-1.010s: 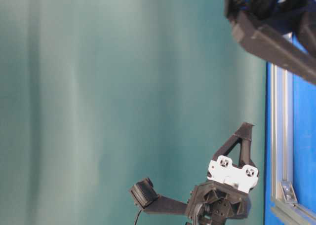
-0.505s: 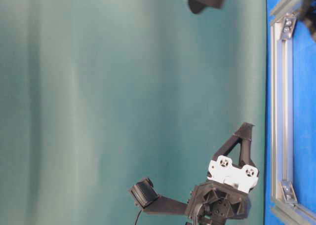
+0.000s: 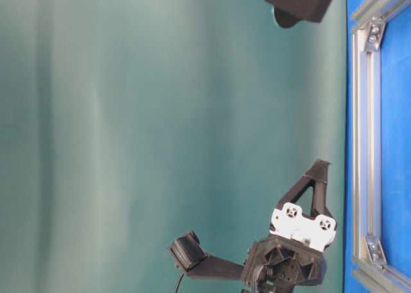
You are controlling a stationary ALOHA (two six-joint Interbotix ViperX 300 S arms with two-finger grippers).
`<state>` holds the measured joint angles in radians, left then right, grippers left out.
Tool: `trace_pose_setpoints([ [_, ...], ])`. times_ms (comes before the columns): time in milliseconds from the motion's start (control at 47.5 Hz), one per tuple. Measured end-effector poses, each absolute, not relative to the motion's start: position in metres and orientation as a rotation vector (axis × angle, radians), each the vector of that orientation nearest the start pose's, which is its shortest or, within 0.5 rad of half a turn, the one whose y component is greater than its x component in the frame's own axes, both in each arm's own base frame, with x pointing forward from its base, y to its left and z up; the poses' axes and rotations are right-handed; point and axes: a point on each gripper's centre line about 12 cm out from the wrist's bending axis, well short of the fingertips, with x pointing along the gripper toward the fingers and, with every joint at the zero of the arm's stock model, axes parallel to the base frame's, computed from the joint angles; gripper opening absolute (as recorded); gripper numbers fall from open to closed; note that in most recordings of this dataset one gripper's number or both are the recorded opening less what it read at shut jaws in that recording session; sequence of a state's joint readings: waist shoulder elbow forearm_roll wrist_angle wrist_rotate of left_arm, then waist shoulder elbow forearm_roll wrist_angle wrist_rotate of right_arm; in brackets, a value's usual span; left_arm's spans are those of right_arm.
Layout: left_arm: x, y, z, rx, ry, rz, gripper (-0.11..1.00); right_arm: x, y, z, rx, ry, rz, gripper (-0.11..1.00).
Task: Insert the wire through the string loop located on the right side.
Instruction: 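Close the right gripper on the cable just behind the USB plug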
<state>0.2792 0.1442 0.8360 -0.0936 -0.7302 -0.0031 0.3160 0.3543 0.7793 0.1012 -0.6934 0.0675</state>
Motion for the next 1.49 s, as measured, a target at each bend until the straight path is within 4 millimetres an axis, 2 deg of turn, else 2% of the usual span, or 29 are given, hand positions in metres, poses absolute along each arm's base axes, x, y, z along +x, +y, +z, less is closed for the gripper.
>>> trace_pose_setpoints([
  [84, 0.367, 0.113, 0.137, -0.098, 0.24, 0.348, 0.0, 0.376, 0.116, 0.065, 0.057, 0.453, 0.217, 0.29],
  [147, 0.366, 0.113, 0.137, -0.099, 0.238, 0.349, 0.0, 0.376, 0.115, 0.065, 0.057, 0.452, 0.215, 0.14],
  [210, 0.366, 0.113, 0.137, -0.099, 0.24, 0.349, 0.0, 0.376, 0.115, 0.065, 0.057, 0.452, 0.215, 0.03],
  [274, 0.366, 0.113, 0.136, -0.099, 0.241, 0.349, 0.0, 0.376, 0.116, 0.065, 0.055, 0.452, 0.217, -0.04],
  [757, 0.367, 0.113, 0.137, -0.101, 0.239, 0.348, 0.0, 0.376, 0.115, 0.069, 0.067, 0.46, 0.215, -0.04],
  [1136, 0.366, 0.113, 0.136, -0.102, 0.241, 0.349, 0.0, 0.373, 0.117, 0.131, 0.075, 0.438, 0.233, -0.04],
  [1494, 0.366, 0.112, 0.136, -0.101, 0.241, 0.348, 0.0, 0.371, 0.116, 0.134, 0.075, 0.451, 0.233, -0.04],
])
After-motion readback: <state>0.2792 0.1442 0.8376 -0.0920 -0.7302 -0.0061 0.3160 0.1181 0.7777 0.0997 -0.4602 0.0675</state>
